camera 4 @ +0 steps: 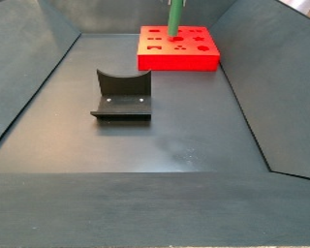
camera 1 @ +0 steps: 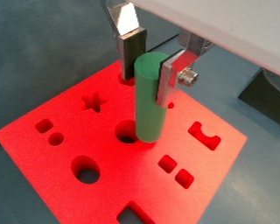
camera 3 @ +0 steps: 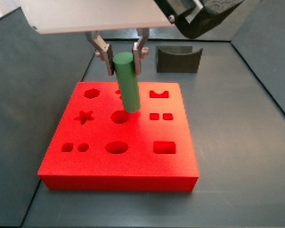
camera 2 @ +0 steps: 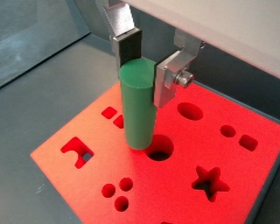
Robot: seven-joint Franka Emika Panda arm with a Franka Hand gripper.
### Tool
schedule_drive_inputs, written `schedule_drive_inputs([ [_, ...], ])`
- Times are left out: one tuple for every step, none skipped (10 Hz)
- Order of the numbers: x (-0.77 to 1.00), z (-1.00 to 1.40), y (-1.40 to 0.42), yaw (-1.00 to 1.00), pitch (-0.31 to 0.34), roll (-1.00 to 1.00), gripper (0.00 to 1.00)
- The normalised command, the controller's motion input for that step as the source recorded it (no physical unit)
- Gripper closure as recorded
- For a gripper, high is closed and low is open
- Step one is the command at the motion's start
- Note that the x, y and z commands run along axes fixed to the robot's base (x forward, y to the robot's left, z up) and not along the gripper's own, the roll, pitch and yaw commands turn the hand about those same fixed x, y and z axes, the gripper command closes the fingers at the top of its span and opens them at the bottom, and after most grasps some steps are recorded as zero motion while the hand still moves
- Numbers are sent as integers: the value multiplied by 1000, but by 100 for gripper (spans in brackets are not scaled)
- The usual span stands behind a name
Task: Pick up the round object. Move up. Move to above the board. Insert the round object.
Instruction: Insert the round object.
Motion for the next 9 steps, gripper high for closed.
schedule_drive_inputs([
  [0, -111, -69, -6, 0, 0, 100],
  [0, -140, -46, -6, 0, 0, 100],
  [0, -131, -54, 0, 0, 0, 100],
  [0, -137, -23, 0, 0, 0, 100],
  [0, -109, 0, 0, 0, 0, 100],
  [-94, -111, -6, -86, 0, 0, 100],
  [-163, -80, -49, -94, 0, -10, 100],
  [-123, -20, -23, -60, 0, -30, 100],
  [-123, 0, -26, -46, 0, -16, 100],
])
